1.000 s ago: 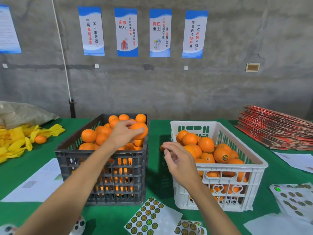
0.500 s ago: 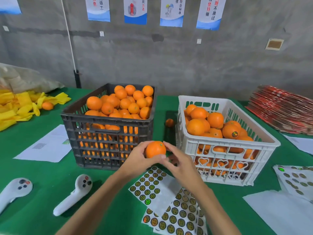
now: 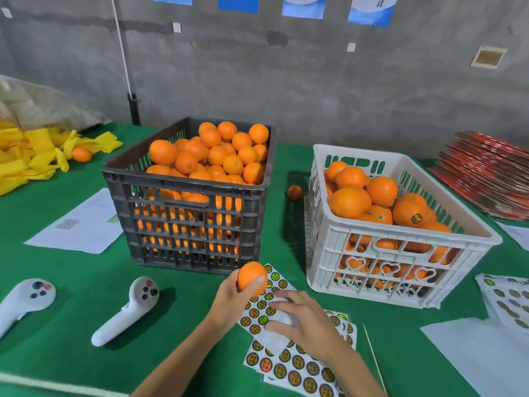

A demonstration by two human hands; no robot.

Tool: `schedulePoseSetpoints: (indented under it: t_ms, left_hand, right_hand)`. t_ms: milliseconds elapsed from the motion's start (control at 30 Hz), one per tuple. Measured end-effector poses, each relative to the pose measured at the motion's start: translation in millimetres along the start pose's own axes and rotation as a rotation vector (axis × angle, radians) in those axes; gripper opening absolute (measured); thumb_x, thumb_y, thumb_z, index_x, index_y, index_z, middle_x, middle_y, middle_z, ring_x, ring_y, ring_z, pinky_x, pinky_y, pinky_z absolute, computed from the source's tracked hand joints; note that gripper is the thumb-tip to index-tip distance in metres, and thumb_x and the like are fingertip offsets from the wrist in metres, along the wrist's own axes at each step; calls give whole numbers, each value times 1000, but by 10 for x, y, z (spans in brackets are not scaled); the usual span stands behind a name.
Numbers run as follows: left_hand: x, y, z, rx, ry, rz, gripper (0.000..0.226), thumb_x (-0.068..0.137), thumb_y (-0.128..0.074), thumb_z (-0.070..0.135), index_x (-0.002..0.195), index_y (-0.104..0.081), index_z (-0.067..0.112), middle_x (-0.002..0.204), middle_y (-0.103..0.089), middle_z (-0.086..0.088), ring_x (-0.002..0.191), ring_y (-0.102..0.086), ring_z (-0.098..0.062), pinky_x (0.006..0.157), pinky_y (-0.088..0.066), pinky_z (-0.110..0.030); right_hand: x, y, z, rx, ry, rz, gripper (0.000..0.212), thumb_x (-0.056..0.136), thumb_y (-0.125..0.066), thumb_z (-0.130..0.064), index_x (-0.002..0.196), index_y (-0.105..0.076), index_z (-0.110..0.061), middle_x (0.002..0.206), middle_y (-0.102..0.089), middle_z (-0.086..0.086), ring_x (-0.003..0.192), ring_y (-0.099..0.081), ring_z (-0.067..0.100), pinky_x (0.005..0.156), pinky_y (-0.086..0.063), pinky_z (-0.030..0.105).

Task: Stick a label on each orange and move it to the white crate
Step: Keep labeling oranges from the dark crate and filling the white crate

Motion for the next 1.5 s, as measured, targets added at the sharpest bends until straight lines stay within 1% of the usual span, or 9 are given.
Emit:
schedulePoseSetpoints:
  t_ms: [133,367,500,700,833,933,1067,1333,1500]
  left_hand:
    - [-2,5,-11,-34,-3,-2,53,87,-72,57,122,-67,18,100,-75,1,86,-69,-7,82,-52,-24]
    - [-11,27,-20,-25,9,23,65,80,-71,66,125,-66,18,109,-76,-4,100,-74,-20,94,-59,-39]
    - [-37,34,-9,46,7,37,67,79,-68,74,126,-64,26,109,-73,3,94,-71,-7,81,-52,-17]
    - [-46,21,-17,74,24,14,63,82,-69,70,133,-57,34,119,-68,8,104,-69,-6,80,-51,-14]
    - [-43,15,-43,62,30,-3,76,74,-70,79,134,-55,36,122,-67,10,108,-68,-5,98,-52,-29]
    - [-43,8,-51,51,33,-3,73,72,-70,80,131,-57,39,120,-68,11,103,-68,0,93,-52,-25]
    - [-38,-2,-53,52,38,-15,61,80,-72,72,130,-57,40,119,-69,11,101,-67,6,86,-49,-18]
    - [-26,16,-61,48,47,17,55,82,-71,71,126,-60,39,112,-71,16,99,-67,7,77,-49,-9]
    - [-23,22,-59,37,49,21,58,80,-70,74,124,-61,38,106,-71,23,99,-68,7,75,-50,-5]
  right_hand:
    - [43,12,-21,-3,-4,12,49,89,-58,-70,124,-71,-39,140,-51,-21,125,-41,4,108,-35,32]
    - [186,65,-55,149,-68,28,26,86,-75,-52,104,-81,-34,120,-60,-18,116,-49,8,105,-39,31]
    - [252,131,-70,345,-160,-25,11,87,-79,-39,92,-83,-29,112,-61,-12,116,-54,10,107,-43,37]
    - [310,127,-140,414,-316,-40,5,80,-82,-27,83,-82,-22,107,-62,-1,103,-62,14,102,-50,41]
    - [313,145,-163,398,-349,-44,8,78,-82,-25,86,-81,-24,106,-61,0,103,-62,15,102,-50,40]
    - [273,151,-145,280,-249,-86,19,81,-82,-30,100,-79,-30,112,-57,-6,111,-54,15,104,-46,37]
    - [225,163,-133,37,-49,-135,36,86,-74,-55,117,-73,-37,125,-50,-18,119,-40,7,107,-34,32]
    - [317,166,-151,17,106,-167,36,86,-68,-64,112,-76,-40,117,-52,-28,111,-39,-6,103,-36,30]
    - [287,146,-90,74,89,-210,60,71,-71,-79,120,-71,-44,124,-48,-30,118,-35,-9,106,-32,24]
Point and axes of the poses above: each hand's wrist, its own x-axis towards the middle knuckle, its own y-axis out of the back of the hand, z = x × y, the point moved 1 cm from there along x, towards the middle knuckle
